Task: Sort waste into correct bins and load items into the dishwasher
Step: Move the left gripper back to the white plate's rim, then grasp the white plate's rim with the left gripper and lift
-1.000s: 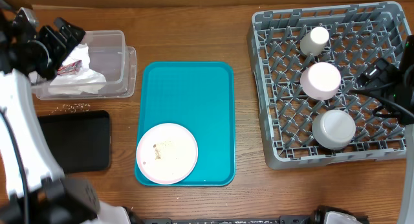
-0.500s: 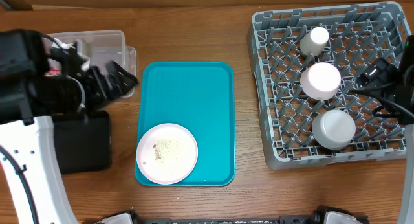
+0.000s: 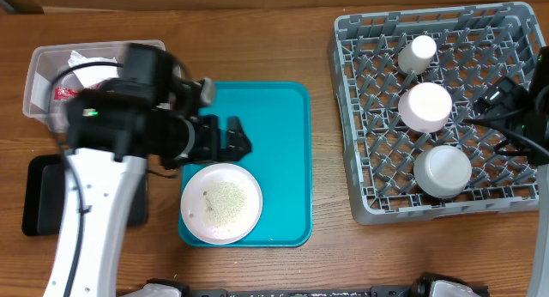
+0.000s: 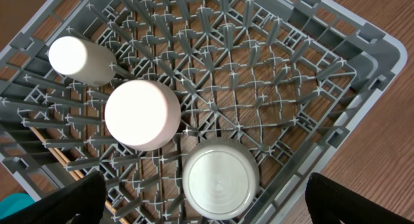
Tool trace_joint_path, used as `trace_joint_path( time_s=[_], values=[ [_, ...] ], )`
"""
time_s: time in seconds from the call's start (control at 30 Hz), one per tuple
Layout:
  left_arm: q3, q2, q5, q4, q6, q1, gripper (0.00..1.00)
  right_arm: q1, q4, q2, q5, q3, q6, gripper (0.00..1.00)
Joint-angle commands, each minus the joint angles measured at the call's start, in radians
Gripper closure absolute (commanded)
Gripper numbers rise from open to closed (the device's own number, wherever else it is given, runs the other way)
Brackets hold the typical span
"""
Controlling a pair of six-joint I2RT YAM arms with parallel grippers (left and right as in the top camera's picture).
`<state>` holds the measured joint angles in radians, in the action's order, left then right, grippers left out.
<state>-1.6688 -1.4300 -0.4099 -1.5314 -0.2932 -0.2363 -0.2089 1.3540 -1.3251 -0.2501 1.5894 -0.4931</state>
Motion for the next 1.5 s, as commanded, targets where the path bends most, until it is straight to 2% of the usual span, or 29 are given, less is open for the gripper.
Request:
trace_joint_path(
  time_s=[0.0, 0.2, 0.33, 0.43, 0.5, 0.6, 0.77, 0.97, 1.13, 1.23, 1.47],
  values=[
    [0.09, 0.013, 0.175, 0.042, -0.191, -0.114, 0.0, -0.004, -0.005, 0.0, -0.003, 0.02, -0.002, 0.0],
    [0.276, 0.011, 0.24, 0.227, -0.391, -0.312, 0.0, -0.004, -0.005, 0.0, -0.003, 0.02, -0.002, 0.0],
    [0.386, 0.001, 0.233, 0.389, -0.429, -0.402, 0.0, -0.004, -0.005, 0.0, -0.003, 0.02, -0.002, 0.0],
    [0.441, -0.024, 0.254, 0.45, -0.441, -0.441, 0.01, -0.004, -0.005, 0.0, -0.003, 0.02, -0.002, 0.0],
    [0.468, -0.05, 0.295, 0.455, -0.491, -0.453, 0.12, -0.004, -0.005, 0.0, -0.003, 0.02, -0.002, 0.0],
    [0.491, -0.113, 0.349, 0.456, -0.554, -0.457, 0.21, -0.004, -0.005, 0.0, -0.003, 0.02, -0.002, 0.0],
    [0.492, -0.239, 0.461, 0.459, -0.536, -0.457, 0.27, -0.004, -0.005, 0.0, -0.003, 0.02, -0.002, 0.0],
    [0.492, -0.334, 0.525, 0.46, -0.517, -0.457, 0.32, -0.004, -0.005, 0.0, -0.003, 0.02, -0.002, 0.0],
    [0.492, -0.386, 0.577, 0.475, -0.518, -0.457, 0.49, -0.004, -0.005, 0.0, -0.003, 0.02, -0.002, 0.0],
    [0.492, -0.416, 0.574, 0.499, -0.518, -0.458, 0.54, -0.004, -0.005, 0.0, -0.003, 0.02, -0.002, 0.0],
    [0.492, -0.489, 0.574, 0.533, -0.514, -0.458, 0.57, -0.004, -0.005, 0.0, -0.003, 0.02, -0.002, 0.0]
  ],
)
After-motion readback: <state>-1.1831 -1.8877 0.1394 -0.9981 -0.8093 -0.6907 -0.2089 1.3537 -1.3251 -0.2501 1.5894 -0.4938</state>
